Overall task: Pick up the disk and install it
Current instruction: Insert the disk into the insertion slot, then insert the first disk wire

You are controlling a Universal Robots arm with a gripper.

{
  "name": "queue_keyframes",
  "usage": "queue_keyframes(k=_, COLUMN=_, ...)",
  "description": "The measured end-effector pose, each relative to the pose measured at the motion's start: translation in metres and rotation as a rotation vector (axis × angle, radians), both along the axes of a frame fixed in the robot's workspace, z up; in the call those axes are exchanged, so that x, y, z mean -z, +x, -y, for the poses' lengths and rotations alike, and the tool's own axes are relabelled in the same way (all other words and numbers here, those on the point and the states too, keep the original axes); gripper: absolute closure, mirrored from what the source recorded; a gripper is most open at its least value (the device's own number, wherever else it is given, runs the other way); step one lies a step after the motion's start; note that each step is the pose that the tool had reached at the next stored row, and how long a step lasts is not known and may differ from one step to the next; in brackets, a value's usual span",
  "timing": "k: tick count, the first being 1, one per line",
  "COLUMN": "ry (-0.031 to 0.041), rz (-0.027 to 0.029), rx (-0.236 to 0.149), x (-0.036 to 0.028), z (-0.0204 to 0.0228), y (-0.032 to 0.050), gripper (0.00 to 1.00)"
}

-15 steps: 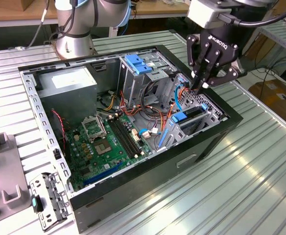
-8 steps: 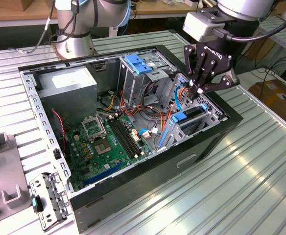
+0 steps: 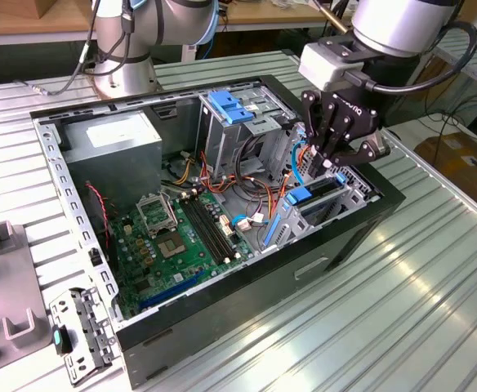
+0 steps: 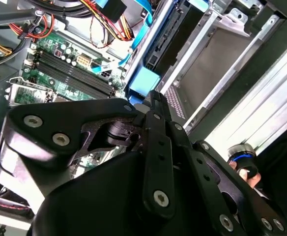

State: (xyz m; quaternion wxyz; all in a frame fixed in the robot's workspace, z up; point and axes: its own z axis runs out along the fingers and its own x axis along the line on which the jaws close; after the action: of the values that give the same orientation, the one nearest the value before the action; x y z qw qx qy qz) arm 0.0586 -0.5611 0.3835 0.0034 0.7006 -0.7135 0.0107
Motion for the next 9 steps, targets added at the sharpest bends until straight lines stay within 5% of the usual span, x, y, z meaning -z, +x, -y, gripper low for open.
queue_keyframes(k=9, ry=0.0003, rz=0.0, rx=0.0, x=0.0017, z=0.0, y=0.0, gripper=0.89)
